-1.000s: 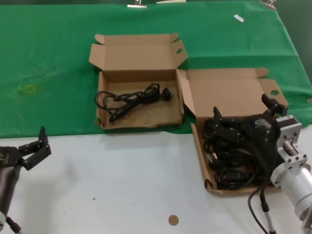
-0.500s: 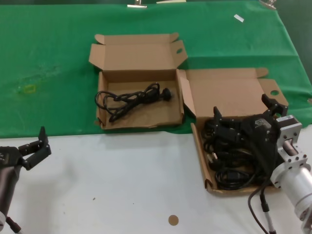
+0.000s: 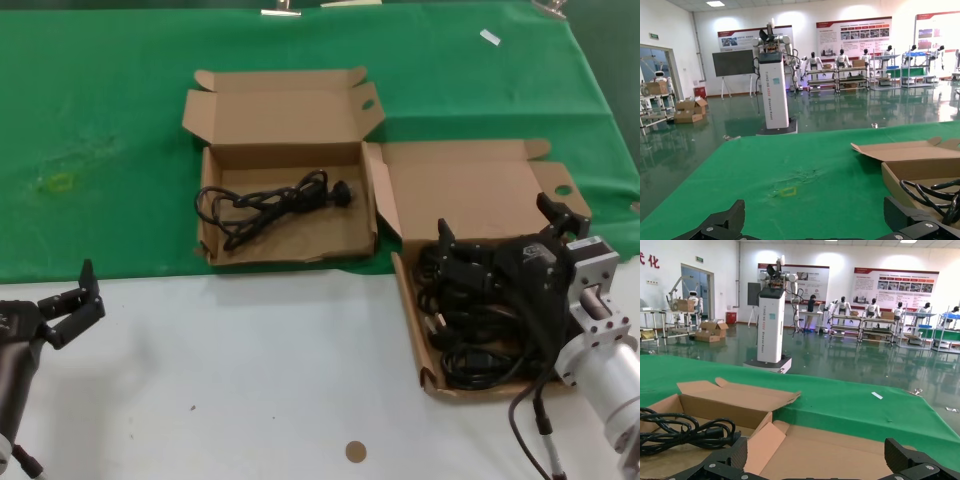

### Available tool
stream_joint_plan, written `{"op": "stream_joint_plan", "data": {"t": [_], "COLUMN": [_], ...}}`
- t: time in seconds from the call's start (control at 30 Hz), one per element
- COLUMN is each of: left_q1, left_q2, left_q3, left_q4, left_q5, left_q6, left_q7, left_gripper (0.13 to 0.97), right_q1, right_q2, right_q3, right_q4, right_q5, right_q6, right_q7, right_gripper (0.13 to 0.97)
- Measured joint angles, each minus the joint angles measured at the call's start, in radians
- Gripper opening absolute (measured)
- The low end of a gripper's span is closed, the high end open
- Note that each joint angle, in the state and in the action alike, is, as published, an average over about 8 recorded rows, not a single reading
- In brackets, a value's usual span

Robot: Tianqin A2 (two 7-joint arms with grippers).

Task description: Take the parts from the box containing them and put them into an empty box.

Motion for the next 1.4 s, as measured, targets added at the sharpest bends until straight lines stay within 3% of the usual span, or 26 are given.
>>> {"op": "stream_joint_plan", "data": {"t": [1.4], "left_q1": [0.000], "left_q2": [0.000], "left_q3": [0.000], "left_q4": [0.000], "left_q5": [0.000], "left_q6": [0.000], "left_q7": [0.000], "left_gripper": [0.966], "right_q1": [0.000], "right_q2": [0.000], "right_q3": [0.000], "right_q4": [0.000], "right_q5": [0.000], "right_q6": [0.000], "right_q7": [0.000], "right_gripper": [0.966]}}
